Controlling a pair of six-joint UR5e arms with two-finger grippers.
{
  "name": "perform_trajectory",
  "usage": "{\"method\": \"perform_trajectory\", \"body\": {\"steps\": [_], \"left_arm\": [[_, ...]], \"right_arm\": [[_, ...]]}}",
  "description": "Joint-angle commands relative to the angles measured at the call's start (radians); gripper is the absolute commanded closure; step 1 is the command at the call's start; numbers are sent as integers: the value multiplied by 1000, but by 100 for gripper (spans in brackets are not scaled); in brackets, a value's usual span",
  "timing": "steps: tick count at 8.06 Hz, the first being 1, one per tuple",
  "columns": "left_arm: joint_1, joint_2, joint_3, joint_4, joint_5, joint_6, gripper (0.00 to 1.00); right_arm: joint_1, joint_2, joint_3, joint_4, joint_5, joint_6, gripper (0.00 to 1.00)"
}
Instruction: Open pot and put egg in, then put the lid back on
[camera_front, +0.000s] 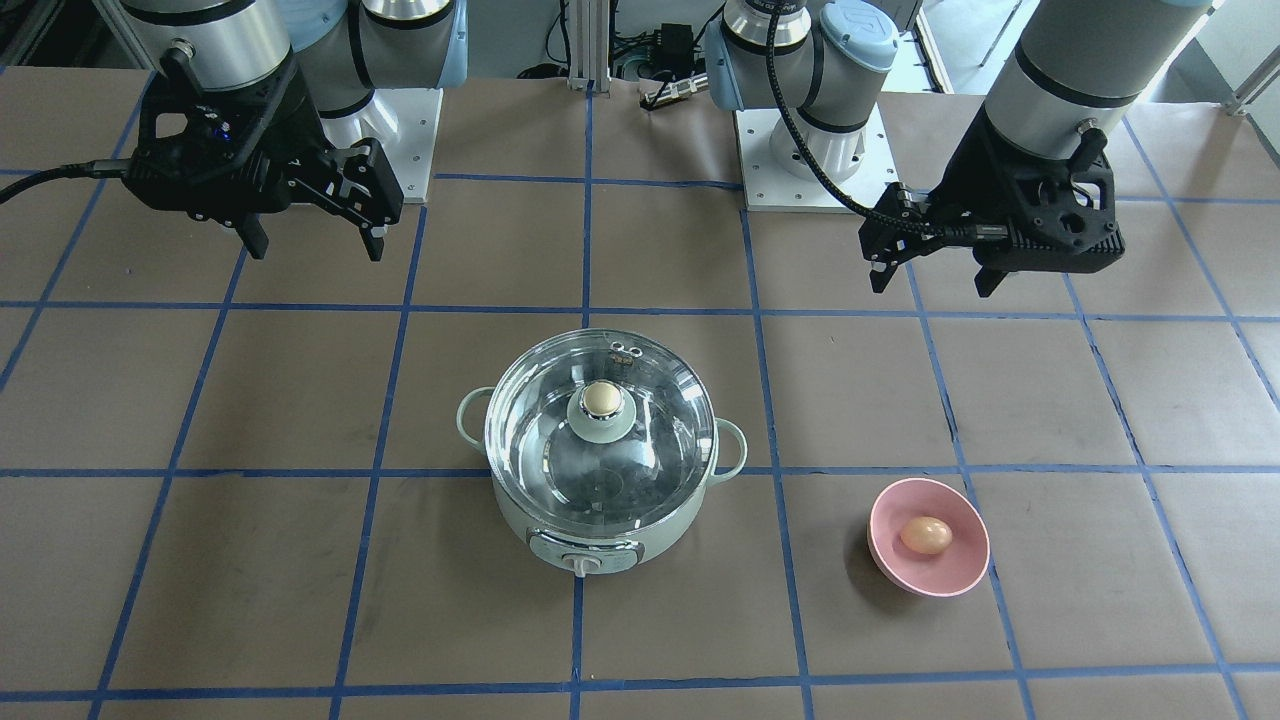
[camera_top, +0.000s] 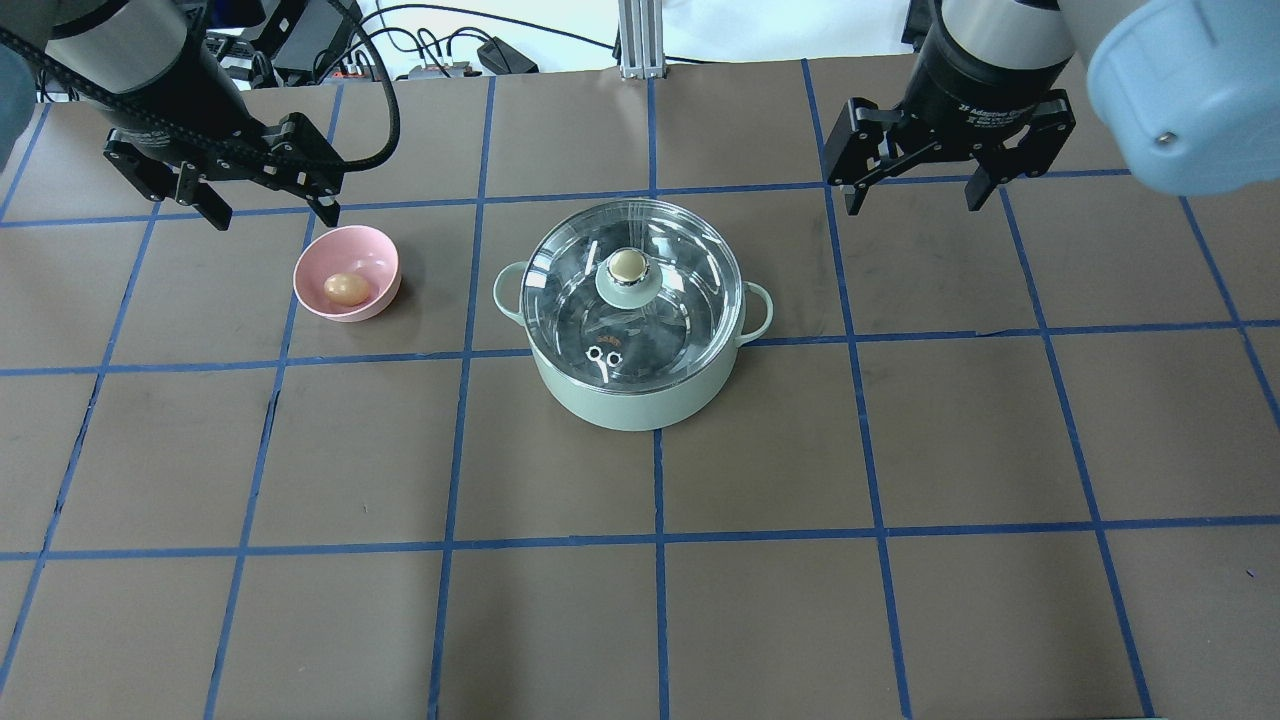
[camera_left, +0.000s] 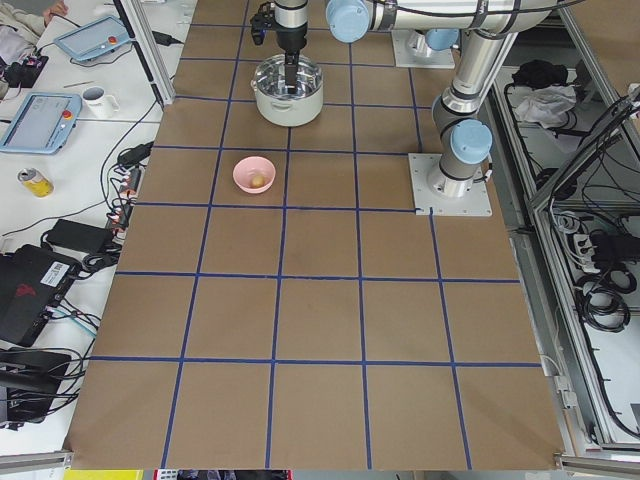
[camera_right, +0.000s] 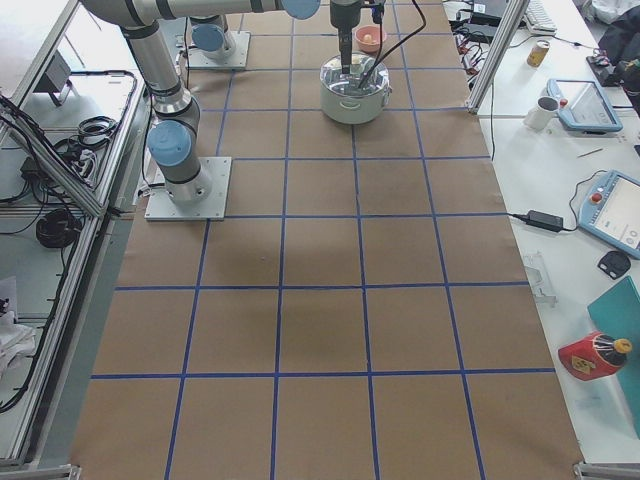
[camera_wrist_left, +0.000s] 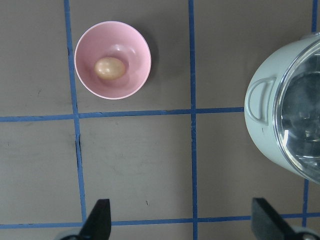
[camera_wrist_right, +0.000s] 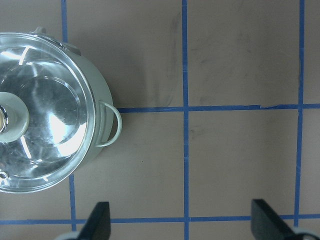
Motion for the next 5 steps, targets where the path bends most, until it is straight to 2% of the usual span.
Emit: {"method": "perform_trajectory", "body": {"steps": [1,5], "left_arm": [[-3,0,-3,-4,-1,3,0],[12,-15,-3,-4,-1,8,0]], "right_arm": [[0,0,0,-2,-1,-2,0],[1,6,0,-2,1,9,0]]}}
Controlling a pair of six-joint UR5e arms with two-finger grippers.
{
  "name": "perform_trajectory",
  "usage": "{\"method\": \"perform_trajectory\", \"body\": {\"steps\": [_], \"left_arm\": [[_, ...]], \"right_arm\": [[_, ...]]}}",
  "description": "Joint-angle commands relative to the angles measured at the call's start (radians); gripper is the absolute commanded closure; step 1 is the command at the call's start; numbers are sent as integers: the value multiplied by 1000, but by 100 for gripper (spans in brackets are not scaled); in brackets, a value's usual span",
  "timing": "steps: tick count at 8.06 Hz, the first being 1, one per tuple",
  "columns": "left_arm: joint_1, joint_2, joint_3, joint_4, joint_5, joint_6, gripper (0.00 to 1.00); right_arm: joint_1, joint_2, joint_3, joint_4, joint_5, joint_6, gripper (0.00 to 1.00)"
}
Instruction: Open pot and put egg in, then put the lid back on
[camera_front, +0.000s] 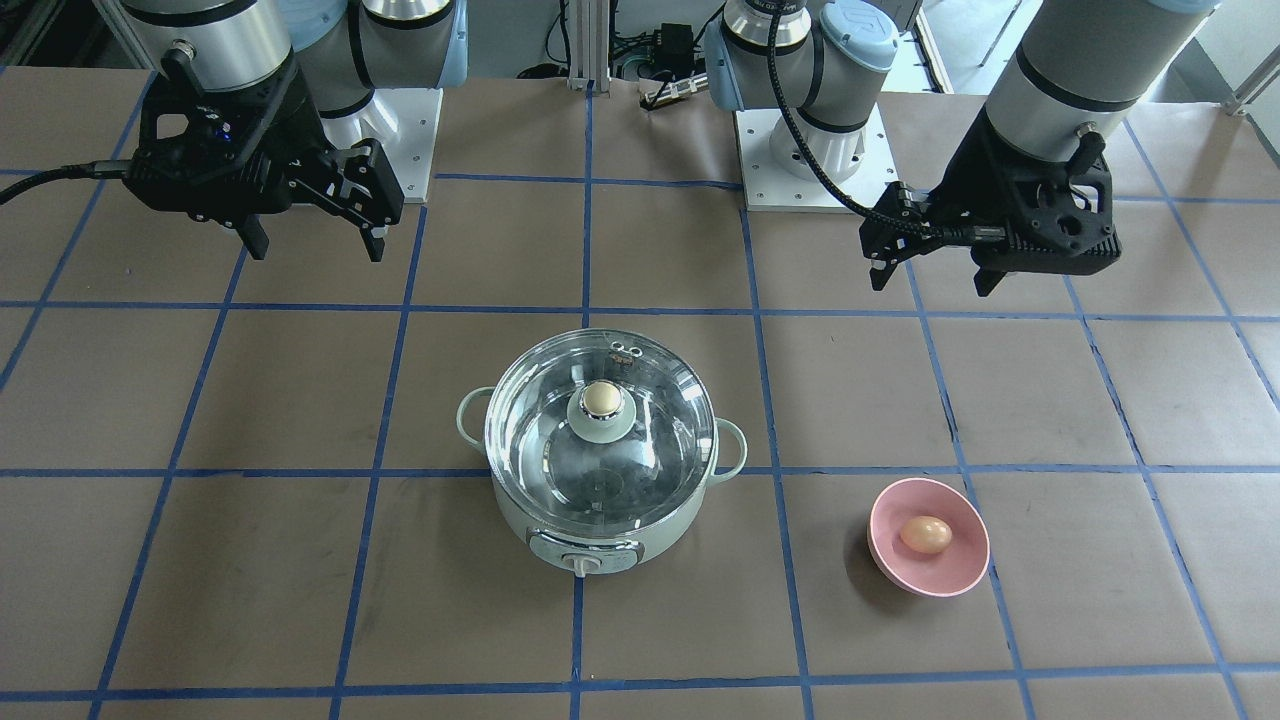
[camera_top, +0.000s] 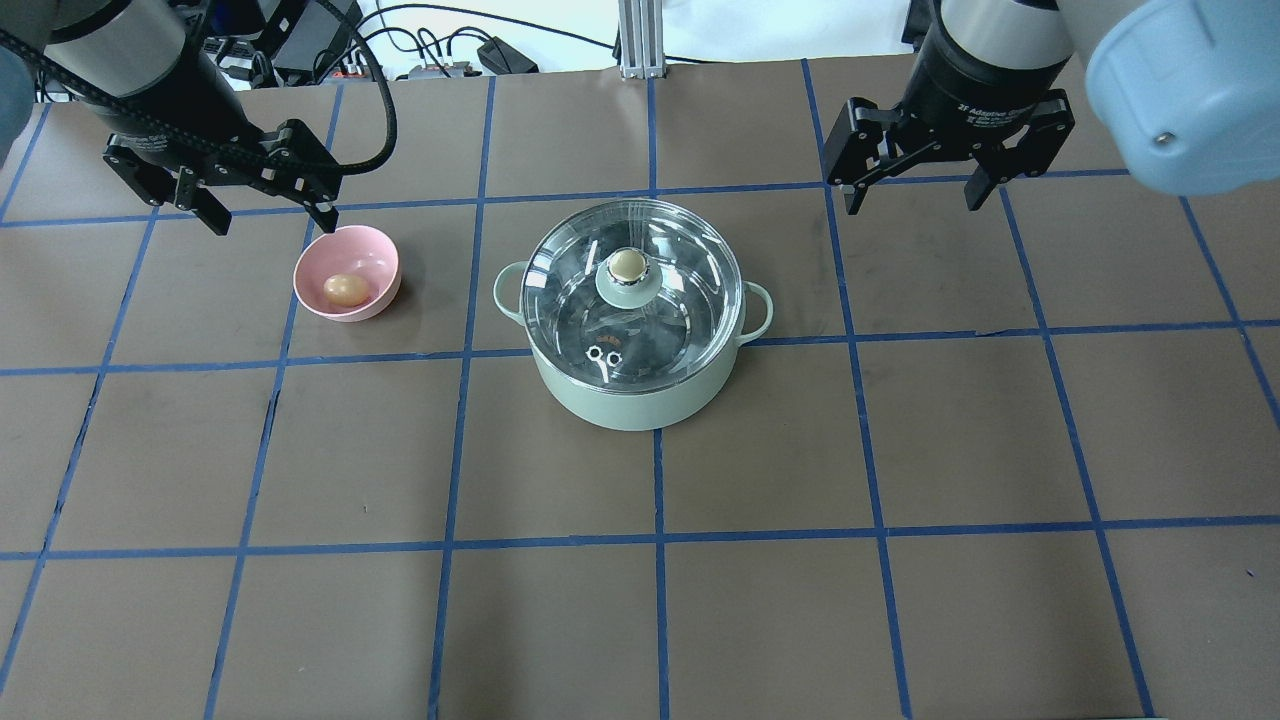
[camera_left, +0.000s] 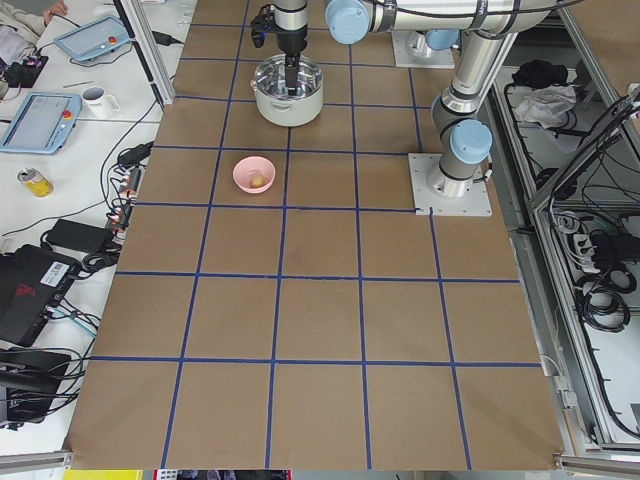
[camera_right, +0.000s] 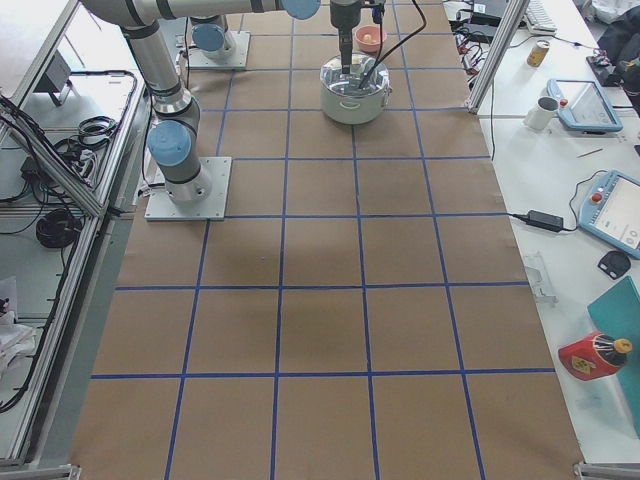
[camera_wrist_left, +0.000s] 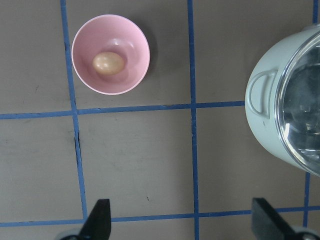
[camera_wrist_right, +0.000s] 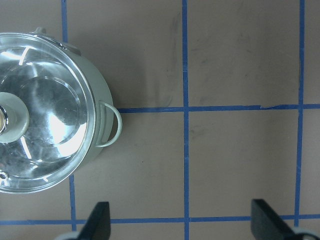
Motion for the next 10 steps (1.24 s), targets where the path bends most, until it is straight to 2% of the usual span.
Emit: {"method": "perform_trajectory", "body": {"steps": [1,3,4,6,7,10], "left_arm": [[6,-30,-2,46,0,-38,0],[6,-103,-2,176,3,-278,0],[6,-115,-2,222,8,-449,0],[7,-119,-8,229,19,-764,0],[18,-120,-32,229,32,-888,0],[55,-172,-75,272,75,-1143,0]], "right_arm": [[13,12,-2,-3,-1,4,0],[155,91,-20,-86,-10,98,0],[229,166,-24,-186,-11,210,0],[346,315,-69,-294,-24,338,0],[352,387,-74,-367,-24,373,0],[361,414,-68,-394,-13,393,1]]}}
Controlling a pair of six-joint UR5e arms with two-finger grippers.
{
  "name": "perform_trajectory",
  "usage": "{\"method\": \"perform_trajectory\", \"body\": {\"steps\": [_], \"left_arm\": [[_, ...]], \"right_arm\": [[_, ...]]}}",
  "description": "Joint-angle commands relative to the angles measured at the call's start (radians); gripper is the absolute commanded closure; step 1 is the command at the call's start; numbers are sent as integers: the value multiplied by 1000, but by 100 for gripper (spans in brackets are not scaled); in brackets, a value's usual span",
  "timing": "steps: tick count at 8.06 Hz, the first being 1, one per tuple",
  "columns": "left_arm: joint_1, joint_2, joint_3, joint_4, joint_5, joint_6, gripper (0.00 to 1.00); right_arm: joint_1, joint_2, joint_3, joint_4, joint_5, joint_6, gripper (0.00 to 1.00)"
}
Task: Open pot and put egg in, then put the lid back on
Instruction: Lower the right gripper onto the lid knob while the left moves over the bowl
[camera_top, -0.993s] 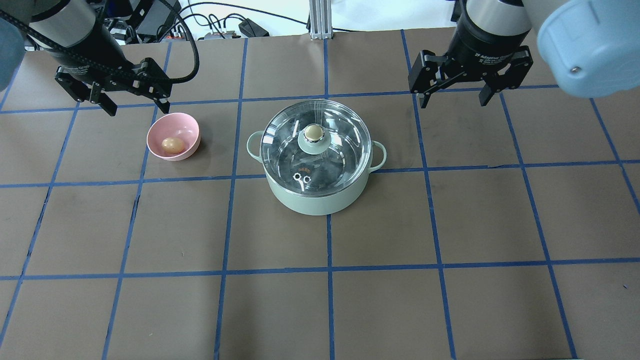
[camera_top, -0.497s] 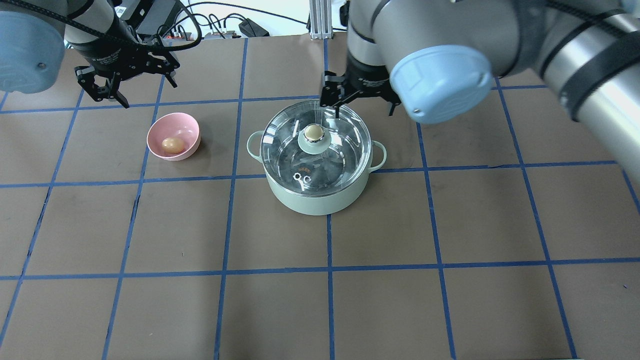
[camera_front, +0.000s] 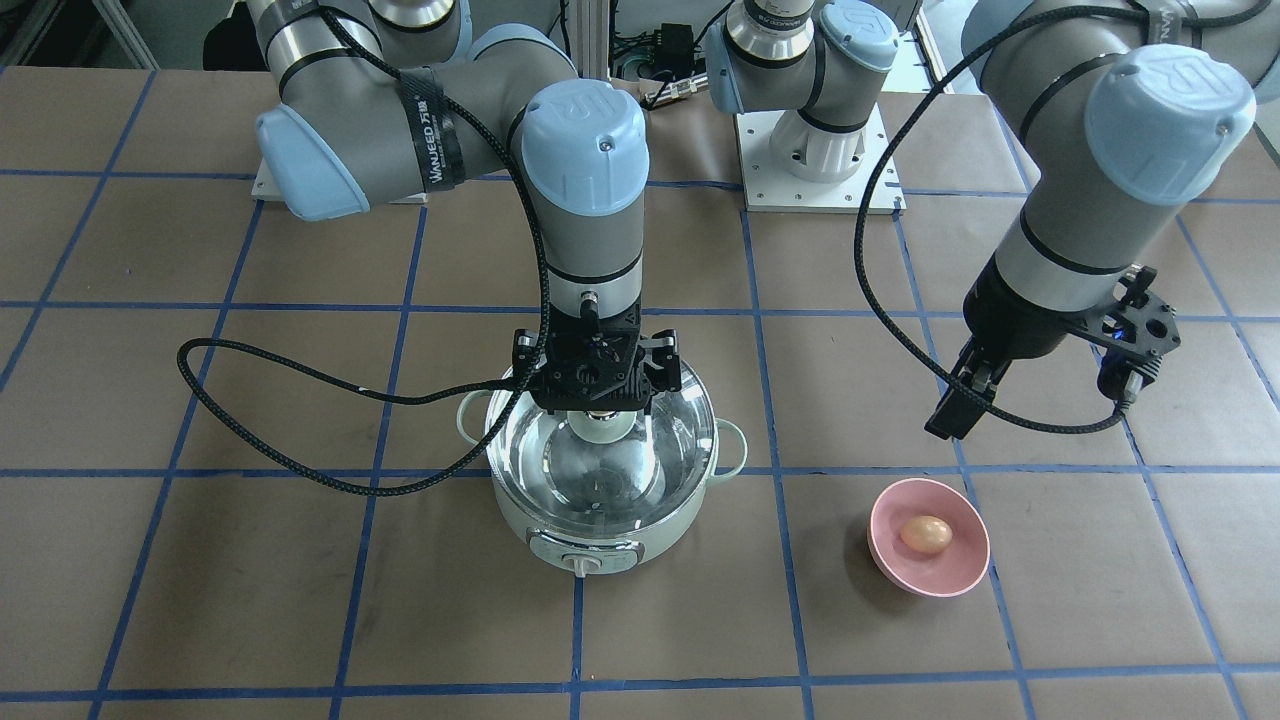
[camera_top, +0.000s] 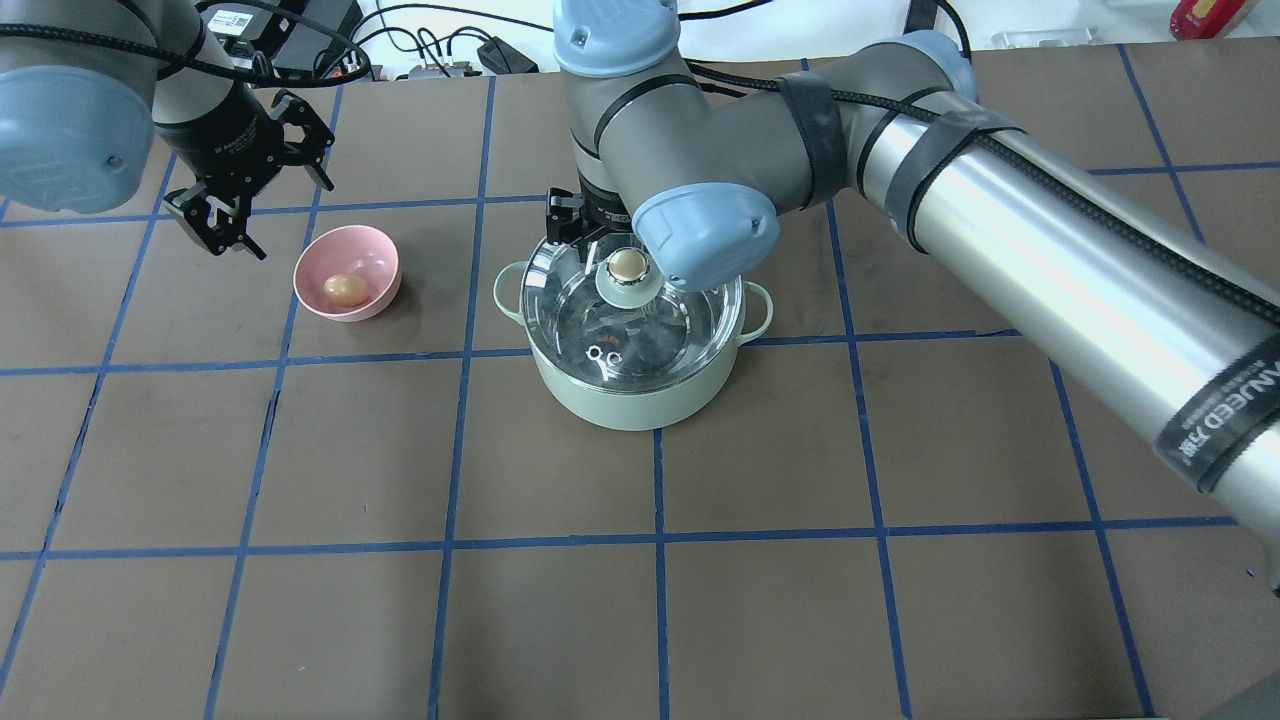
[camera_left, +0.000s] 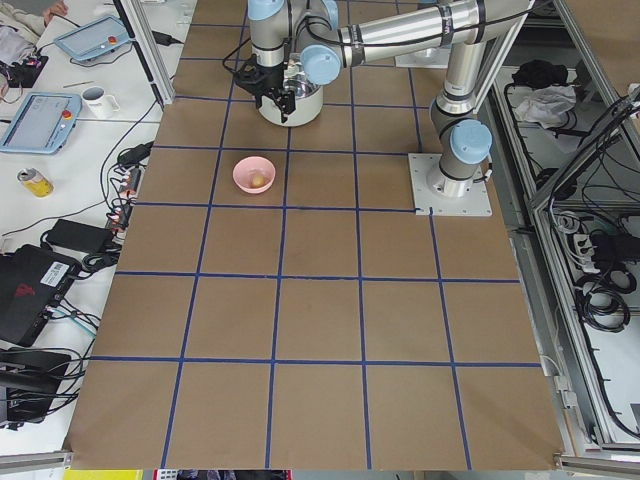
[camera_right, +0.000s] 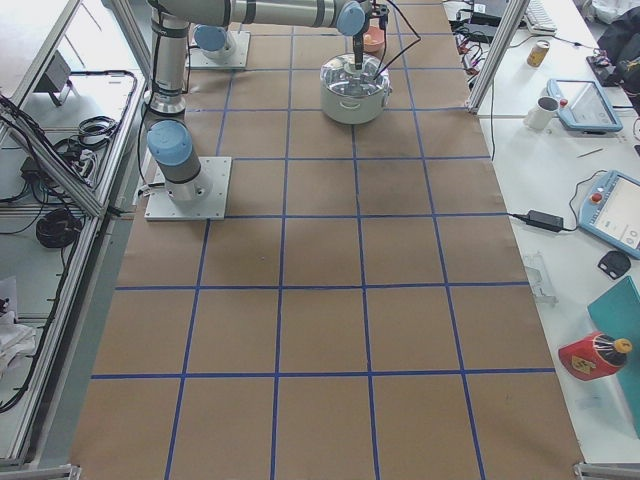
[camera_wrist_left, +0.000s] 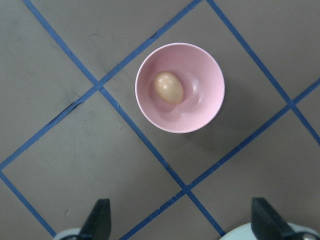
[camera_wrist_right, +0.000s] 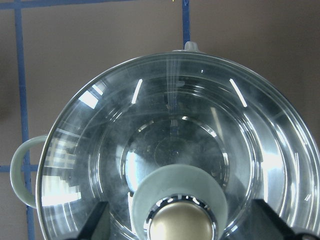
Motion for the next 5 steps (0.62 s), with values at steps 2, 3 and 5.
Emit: {"method": "perform_trajectory", "body": {"steps": [2,3,5], "left_arm": [[23,-101,-18,28,15,-387,0],[23,-129,-16,32,14,-448,0],[23,-178,-16,110,15,-543,0]], "right_arm": [[7,15,3,-12,-9,6,13],[7,13,4,-10,-7,8,31],[7,15,6,-9,2,5,63]]}}
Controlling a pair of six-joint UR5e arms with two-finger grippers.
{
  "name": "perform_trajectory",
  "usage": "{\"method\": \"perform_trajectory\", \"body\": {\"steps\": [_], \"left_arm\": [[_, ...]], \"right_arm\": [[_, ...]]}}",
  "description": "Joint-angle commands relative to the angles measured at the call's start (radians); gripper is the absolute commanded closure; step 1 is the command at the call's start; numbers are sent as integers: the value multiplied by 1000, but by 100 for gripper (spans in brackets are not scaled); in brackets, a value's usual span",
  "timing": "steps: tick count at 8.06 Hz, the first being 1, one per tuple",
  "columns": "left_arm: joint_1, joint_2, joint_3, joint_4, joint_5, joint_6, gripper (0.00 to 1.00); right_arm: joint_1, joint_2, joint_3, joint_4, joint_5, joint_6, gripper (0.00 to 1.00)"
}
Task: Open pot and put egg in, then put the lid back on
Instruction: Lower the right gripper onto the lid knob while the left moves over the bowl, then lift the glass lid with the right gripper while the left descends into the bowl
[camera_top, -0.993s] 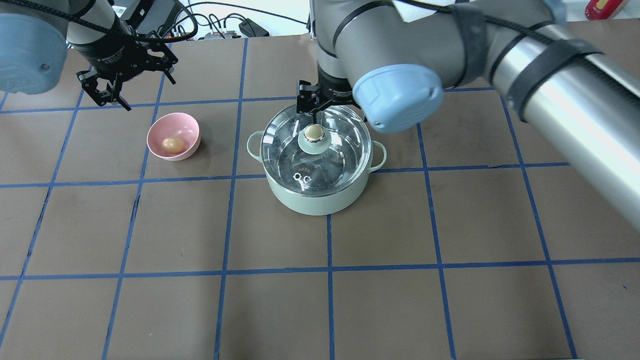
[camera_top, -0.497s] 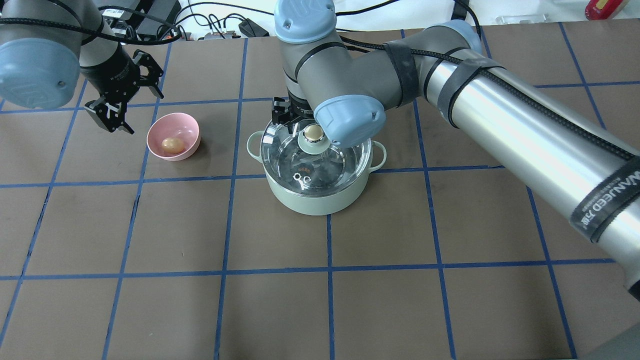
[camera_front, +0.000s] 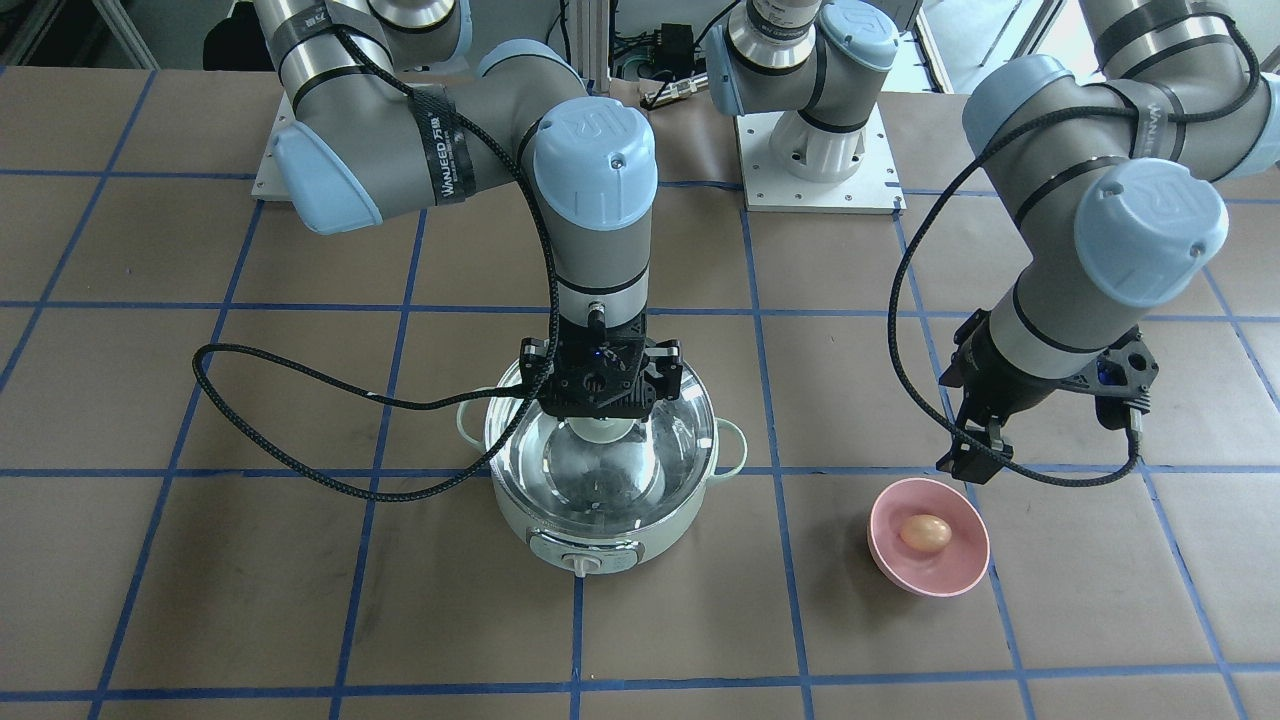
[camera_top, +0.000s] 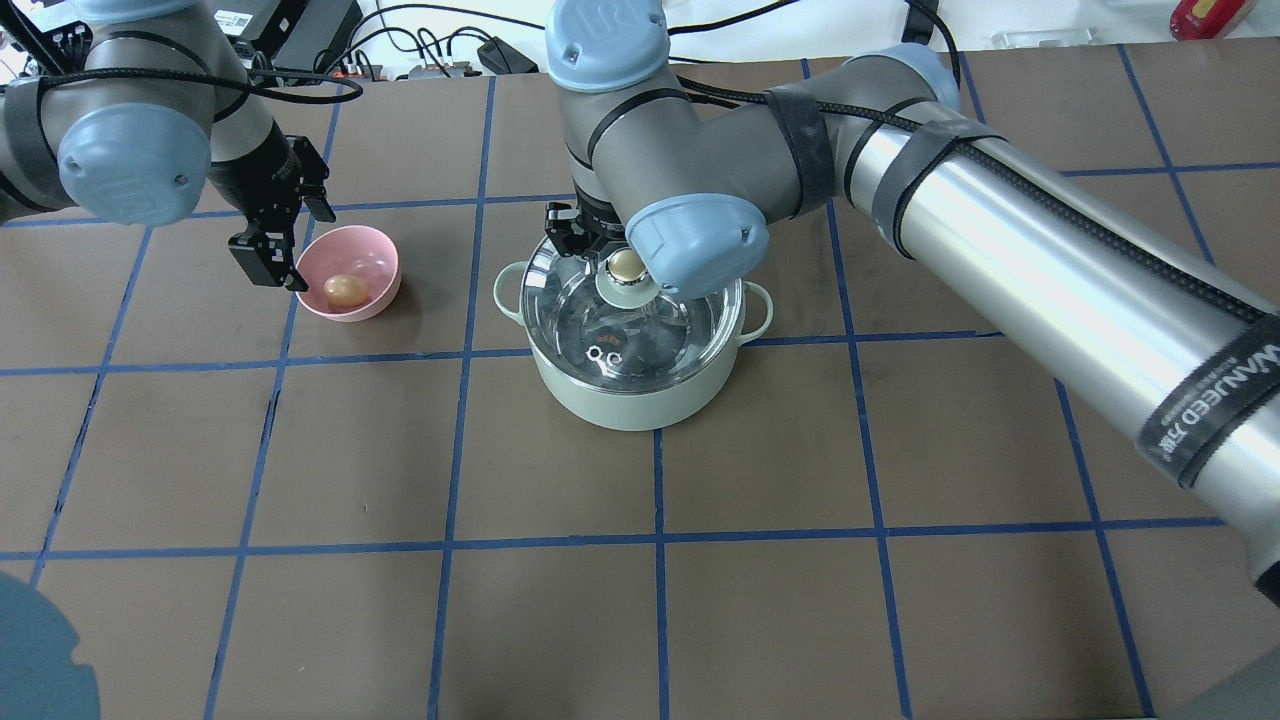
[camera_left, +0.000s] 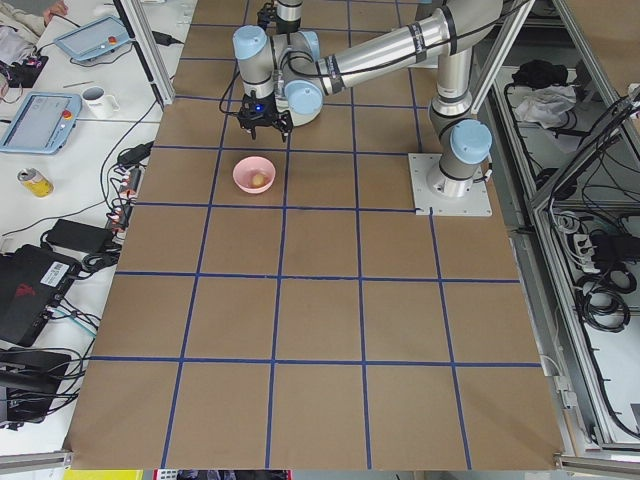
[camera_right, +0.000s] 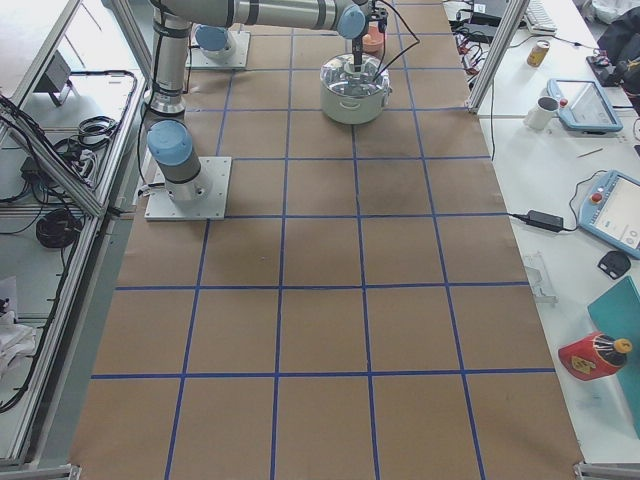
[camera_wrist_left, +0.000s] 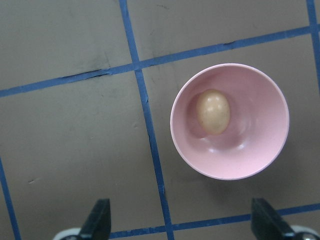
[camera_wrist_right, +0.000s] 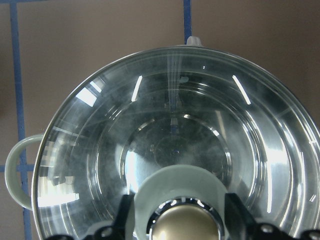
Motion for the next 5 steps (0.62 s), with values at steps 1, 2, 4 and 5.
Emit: {"method": "perform_trajectory", "body": {"steps": [1,2,4,5], "left_arm": [[2,-71,0,91,2,-154,0],[2,-91,-1,122,2,-184,0],[2,-143,0,175,3,-187,0],[7,-168,0,201,5,-189,0]], "right_arm": [[0,-1,1,1,7,-3,65],[-1,-4,0,1,2,-7,65],[-1,-43,-7,30,-5,-12,65],[-4,-82,-7,91,-5,-27,65]]}}
